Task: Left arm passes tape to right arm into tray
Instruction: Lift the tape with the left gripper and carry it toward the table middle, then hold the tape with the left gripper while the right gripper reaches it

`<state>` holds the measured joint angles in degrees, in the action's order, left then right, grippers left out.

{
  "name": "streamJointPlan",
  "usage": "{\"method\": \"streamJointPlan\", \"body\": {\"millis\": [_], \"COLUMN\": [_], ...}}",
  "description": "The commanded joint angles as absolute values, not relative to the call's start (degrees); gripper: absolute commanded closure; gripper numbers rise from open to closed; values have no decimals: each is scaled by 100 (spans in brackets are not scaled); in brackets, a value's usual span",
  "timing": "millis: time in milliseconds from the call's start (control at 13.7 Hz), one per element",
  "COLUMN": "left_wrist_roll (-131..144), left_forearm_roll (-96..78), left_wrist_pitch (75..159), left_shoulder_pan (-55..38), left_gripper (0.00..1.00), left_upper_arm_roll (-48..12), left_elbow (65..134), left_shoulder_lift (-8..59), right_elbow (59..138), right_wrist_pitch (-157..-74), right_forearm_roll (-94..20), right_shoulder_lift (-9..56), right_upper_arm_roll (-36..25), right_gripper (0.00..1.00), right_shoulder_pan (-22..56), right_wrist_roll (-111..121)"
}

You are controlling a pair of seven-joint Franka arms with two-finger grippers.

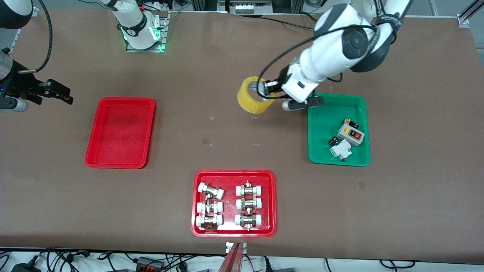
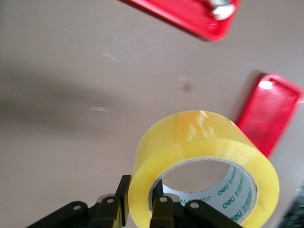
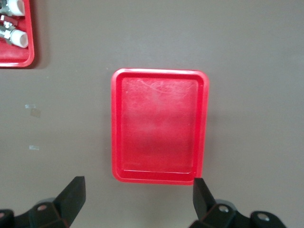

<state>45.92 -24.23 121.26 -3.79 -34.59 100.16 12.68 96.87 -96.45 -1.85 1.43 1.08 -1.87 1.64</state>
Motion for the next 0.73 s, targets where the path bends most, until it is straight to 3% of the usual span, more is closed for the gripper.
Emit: {"method": "streamJointPlan", "body": {"millis": [0,291,656], "left_wrist_roll": [4860,5150,5159], "left_forearm_roll": [-2943,-2979,-3182], "left_wrist_pitch": [12986,14000,14036], "left_shoulder_pan": [-807,-1221,-1222], "left_gripper": [96,96,96], "left_upper_arm_roll": [-3498,-3498,-3498], "left_elbow": [9686,9677,9554], "left_shoulder_lift": [1511,1521,1512], "right_elbow": [9554,9326,9229], "right_wrist_pitch": [-9431,-9246,-9264], "right_forearm_roll": [-360,-439,-1306], "right_shoulder_lift": [412,738,791], "right_upper_arm_roll": [105,141,185], "right_gripper": [0,0,0], "right_shoulder_pan": [-158,-53,404], "right_wrist_roll": [255,377,649]}}
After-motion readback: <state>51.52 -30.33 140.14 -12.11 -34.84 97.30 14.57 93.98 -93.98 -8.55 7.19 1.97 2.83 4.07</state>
